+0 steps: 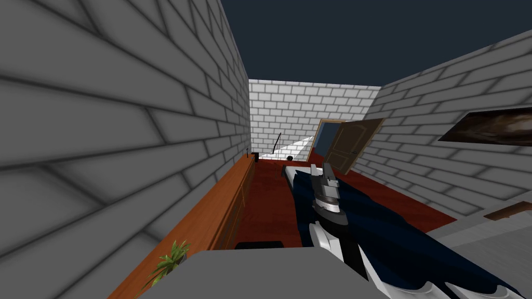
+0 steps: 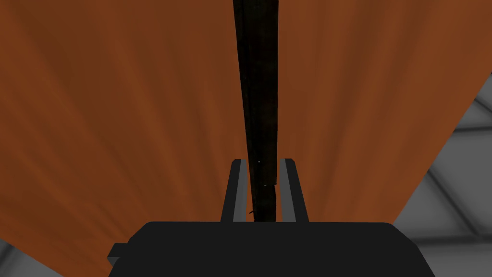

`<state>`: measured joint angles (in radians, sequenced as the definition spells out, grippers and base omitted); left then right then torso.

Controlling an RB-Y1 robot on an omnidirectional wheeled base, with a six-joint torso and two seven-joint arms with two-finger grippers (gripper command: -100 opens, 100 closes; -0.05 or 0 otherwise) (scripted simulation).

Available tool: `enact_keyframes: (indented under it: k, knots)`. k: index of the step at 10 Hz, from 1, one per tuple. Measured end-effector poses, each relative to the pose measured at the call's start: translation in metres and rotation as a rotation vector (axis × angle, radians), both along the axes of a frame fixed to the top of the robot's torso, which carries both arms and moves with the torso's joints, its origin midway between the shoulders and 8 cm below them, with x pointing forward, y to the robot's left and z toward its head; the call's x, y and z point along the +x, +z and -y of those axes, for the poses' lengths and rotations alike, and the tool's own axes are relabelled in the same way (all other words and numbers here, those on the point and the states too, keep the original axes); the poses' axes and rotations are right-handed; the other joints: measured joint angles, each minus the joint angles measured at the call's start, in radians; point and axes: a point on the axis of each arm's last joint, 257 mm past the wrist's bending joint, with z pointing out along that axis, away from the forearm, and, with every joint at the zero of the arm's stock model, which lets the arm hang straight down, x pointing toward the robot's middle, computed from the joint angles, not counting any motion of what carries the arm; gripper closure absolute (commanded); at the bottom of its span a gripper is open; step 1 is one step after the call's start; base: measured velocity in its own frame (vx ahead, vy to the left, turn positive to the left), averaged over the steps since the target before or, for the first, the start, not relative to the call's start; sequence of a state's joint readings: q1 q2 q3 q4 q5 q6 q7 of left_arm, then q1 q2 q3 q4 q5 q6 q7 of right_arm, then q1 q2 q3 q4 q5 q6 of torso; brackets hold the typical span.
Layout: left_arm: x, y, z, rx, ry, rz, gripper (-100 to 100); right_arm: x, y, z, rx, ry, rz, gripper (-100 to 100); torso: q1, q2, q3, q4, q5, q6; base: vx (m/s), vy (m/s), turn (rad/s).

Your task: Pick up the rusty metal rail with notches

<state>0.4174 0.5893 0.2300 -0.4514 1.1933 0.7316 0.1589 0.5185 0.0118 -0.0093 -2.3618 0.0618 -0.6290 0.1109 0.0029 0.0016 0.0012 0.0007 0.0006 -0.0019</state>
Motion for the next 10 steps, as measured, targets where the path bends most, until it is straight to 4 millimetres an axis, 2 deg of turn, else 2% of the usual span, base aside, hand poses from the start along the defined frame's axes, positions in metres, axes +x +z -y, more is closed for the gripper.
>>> enact_keyframes:
  k: [1, 2, 7, 9, 10]
  knots:
    - [0.0, 0.0, 0.0, 0.0, 0.0, 0.0, 0, 0.0, 0.0, 0.0, 0.0, 0.0, 0.0, 0, 0.0, 0.0, 0.0, 0.0, 0.0, 0.0, 0.0, 0.0, 0.0]
    - [0.0, 0.0, 0.0, 0.0, 0.0, 0.0, 100, 0.0, 0.0, 0.0, 0.0, 0.0, 0.0, 0, 0.0, 0.0, 0.0, 0.0, 0.0, 0.0, 0.06, 0.004, 0.139]
    - [-0.018, 0.017, -0.014, 0.003, -0.045, 0.004, 100, 0.0, 0.0, 0.0, 0.0, 0.0, 0.0, 0, -0.001, -0.007, -0.004, -0.002, -0.001, -0.001, 0.109, -0.014, 0.102]
    - [-0.025, 0.022, -0.019, 0.002, -0.067, 0.003, 100, 0.0, 0.0, 0.0, 0.0, 0.0, 0.0, 0, -0.001, -0.006, -0.003, -0.001, 0.0, 0.0, 0.049, -0.006, 0.034]
    - [-0.025, 0.022, -0.018, 0.001, -0.067, 0.003, 0, 0.0, 0.0, 0.0, 0.0, 0.0, 0.0, 0, 0.0, -0.003, -0.002, -0.001, 0.0, 0.0, 0.006, -0.001, -0.002]
